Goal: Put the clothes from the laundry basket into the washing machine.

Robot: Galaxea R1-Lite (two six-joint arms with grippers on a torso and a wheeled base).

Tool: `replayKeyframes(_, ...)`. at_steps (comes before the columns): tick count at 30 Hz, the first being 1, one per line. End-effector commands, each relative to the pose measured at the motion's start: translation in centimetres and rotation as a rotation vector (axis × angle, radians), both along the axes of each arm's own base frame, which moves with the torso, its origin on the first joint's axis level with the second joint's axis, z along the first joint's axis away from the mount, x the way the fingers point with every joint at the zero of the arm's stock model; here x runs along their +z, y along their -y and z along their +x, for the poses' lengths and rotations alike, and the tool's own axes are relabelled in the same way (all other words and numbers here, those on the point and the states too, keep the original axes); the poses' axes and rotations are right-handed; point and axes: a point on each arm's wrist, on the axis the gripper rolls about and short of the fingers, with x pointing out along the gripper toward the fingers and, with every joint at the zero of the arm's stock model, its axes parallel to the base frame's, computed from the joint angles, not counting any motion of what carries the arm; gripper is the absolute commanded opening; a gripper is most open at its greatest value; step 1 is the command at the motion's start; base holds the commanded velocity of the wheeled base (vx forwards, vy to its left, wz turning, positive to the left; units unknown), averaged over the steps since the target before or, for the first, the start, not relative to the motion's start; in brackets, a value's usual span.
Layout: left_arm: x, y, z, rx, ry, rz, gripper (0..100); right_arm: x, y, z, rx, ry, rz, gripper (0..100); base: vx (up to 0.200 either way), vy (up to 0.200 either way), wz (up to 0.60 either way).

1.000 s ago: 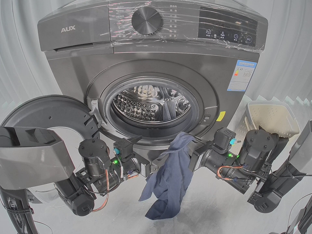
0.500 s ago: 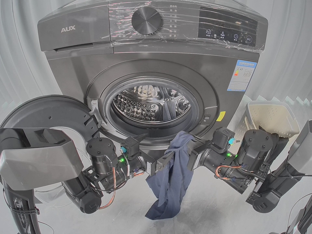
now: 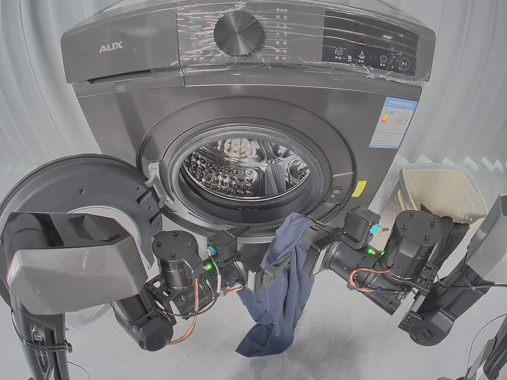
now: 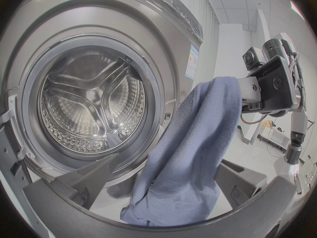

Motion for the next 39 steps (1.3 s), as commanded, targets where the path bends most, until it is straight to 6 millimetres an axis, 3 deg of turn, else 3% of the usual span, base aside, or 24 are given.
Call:
replayKeyframes(1,-0.3,0.1,0.2,0.004,-0.005,0.003,100,-0.1,0.0,0.0,0.000,-0.002,-0.002,0,0.000,0.000,0.00)
replayKeyframes(2,-0.2,0.1,0.3,0.006,0.001,-0.001,100,-0.1,-0.1,0.0,0.002,-0.002,-0.002,0,0.000,0.000,0.00)
replayKeyframes(3,-0.1,0.2,0.4,0.006,0.005,-0.006,0,-0.1,-0.1,0.0,0.002,-0.002,-0.002,0,0.000,0.000,0.00)
replayKeyframes(17,1.7,0.3,-0.1,-0.020,0.046,-0.042,0,-0.5,-0.6,0.0,0.007,-0.009,-0.004,0,0.000,0.000,0.00)
replayKeyframes(24,3.7,-2.9,-3.2,-0.027,0.029,-0.027,0,-0.6,-0.7,0.1,0.013,-0.010,-0.005,0,0.000,0.000,0.00)
replayKeyframes(28,3.9,-6.1,-5.8,0.009,-0.018,0.008,0,-0.8,-0.9,0.2,0.022,-0.011,-0.004,0,0.000,0.000,0.00)
replayKeyframes(34,5.5,-7.9,-6.2,0.058,0.017,-0.029,0,-1.2,-1.5,-0.2,0.043,-0.016,-0.008,0,0.000,0.000,0.00)
replayKeyframes(35,5.7,-8.0,-6.1,0.061,0.020,-0.034,0,-1.2,-1.6,-0.3,0.048,-0.019,-0.009,100,0.000,0.000,0.00)
replayKeyframes(39,6.2,-8.1,-5.6,0.073,0.047,-0.048,0,-2.0,-1.6,-1.5,0.075,-0.055,-0.030,100,0.000,0.000,0.00)
